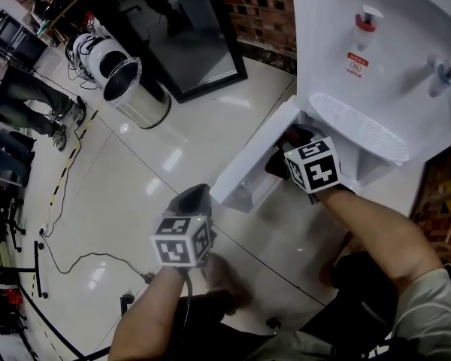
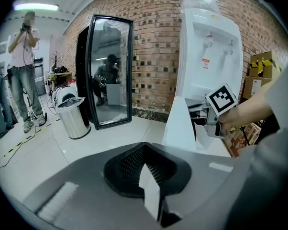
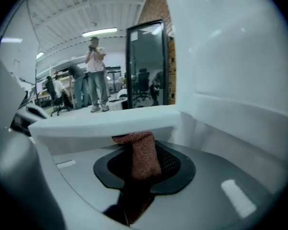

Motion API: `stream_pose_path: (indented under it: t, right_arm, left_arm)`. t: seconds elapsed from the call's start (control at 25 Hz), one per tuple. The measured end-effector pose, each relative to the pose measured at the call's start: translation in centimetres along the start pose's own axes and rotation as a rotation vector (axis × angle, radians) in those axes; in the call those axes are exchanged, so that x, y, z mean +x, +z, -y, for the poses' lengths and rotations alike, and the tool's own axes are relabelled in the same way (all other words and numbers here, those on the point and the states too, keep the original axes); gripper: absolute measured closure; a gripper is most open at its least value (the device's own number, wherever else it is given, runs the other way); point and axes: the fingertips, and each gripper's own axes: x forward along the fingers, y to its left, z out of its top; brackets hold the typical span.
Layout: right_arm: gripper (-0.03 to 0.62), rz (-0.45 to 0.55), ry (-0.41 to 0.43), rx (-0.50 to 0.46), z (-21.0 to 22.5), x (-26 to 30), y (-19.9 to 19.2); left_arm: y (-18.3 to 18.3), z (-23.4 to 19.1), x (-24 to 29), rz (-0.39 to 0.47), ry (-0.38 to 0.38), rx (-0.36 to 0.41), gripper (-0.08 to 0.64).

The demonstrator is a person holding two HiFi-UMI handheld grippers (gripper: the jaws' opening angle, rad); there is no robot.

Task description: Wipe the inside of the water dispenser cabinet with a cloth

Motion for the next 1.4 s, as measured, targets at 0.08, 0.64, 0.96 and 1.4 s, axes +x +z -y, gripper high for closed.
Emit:
stream_pose_path:
  t: [0.08, 0.64, 0.96, 1.4]
  right_arm:
    - [0.482, 0.016, -0.053, 0.082, 1.6, 0.0, 0.1]
    - [0.486, 0.026, -0.161, 0.132, 5.0, -2.8, -0.6]
    - [0.485, 0.02, 0.119, -0.022, -1.8, -5.0, -0.2]
    - [0.484, 0.084, 0.628, -0.399, -16.5, -11.4, -1.7]
  left_arm:
    - [0.0, 0.3, 0.1, -0.001, -0.005, 0.005, 0.56]
    - [3.5, 1.8, -1.3, 0.102, -0.039, 0.027, 0.56]
    - [4.1, 2.8, -4.3, 0.129, -0.169, -0.02, 0.483]
    - [1.3, 4.6, -4.2, 0.042, -0.206, 0.039, 0.457]
